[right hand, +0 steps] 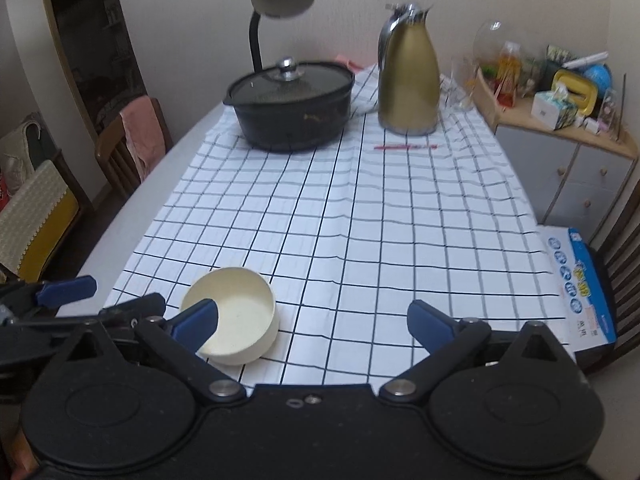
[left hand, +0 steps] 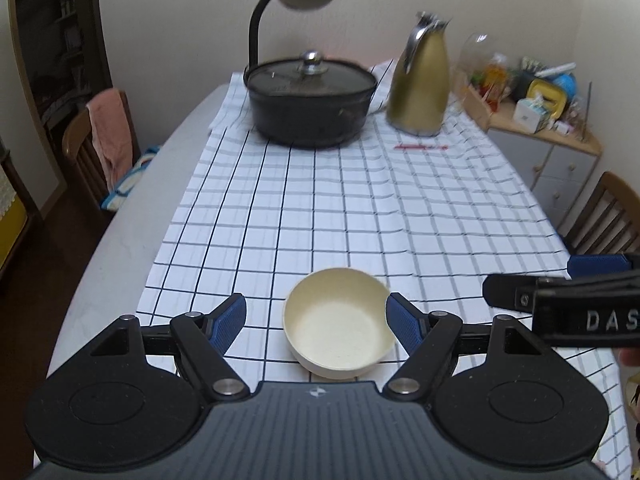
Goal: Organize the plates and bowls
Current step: 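Move both grippers to the rim of the cream bowl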
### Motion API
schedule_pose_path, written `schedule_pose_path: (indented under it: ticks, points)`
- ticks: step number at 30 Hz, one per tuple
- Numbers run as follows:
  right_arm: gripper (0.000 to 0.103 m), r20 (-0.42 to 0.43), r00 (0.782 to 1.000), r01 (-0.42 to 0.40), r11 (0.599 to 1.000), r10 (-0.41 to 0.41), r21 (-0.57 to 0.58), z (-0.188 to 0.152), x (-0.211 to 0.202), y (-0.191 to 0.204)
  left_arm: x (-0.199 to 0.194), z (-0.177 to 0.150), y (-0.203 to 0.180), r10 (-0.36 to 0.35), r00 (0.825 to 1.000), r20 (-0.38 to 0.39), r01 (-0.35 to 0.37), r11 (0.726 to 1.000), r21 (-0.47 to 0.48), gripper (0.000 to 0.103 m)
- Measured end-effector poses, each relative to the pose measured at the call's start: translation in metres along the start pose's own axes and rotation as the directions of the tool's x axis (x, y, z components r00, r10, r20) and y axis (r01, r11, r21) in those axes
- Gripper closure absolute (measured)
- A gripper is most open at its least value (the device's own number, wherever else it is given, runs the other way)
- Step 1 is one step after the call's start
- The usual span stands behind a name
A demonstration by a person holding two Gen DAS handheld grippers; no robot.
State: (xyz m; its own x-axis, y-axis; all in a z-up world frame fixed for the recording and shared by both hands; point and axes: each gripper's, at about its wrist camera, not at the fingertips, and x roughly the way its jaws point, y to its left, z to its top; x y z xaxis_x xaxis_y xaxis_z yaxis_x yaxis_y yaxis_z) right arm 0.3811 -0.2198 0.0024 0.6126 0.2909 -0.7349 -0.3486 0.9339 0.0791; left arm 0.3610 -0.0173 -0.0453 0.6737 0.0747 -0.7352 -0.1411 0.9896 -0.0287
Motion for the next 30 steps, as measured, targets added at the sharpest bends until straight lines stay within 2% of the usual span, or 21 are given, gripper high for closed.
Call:
schedule_pose_path:
  ticks: [2,10,13,22,26,30]
  points:
    - [0.01,-0.03,1.0,0.003,1.0,-0.003,0.004,0.005,0.018,0.001,0.016,0.001,0.003,0.005,0.999,-0.034,-0.005,1.0,-0.009,0.026]
    - [0.015,-0.15,0.987,-0.047,0.997,0.056,0.066,0.017,0.081,0.005,0.071,-0.002,0.018,-0.001,0.988,-0.154,-0.009,0.998,-0.06,0.026]
    - [0.02,-0.192,0.979,-0.052,0.996,0.065,0.072,0.015,0.102,0.008,0.089,-0.004,0.023,-0.013,0.981,-0.195,-0.004,0.996,-0.087,0.026]
    - [0.032,-0.257,0.964,-0.047,0.995,0.069,0.092,0.008,0.144,0.008,0.122,-0.009,0.029,-0.013,0.968,-0.249,-0.015,0.994,-0.112,0.028]
    - [0.04,-0.267,0.961,-0.051,0.994,0.074,0.093,0.009,0.152,0.01,0.129,-0.009,0.031,-0.022,0.964,-0.266,-0.012,0.992,-0.126,0.038]
    - [0.049,-0.272,0.959,-0.056,0.995,0.077,0.085,0.011,0.158,0.014,0.134,-0.008,0.03,-0.03,0.961,-0.274,-0.004,0.992,-0.125,0.058]
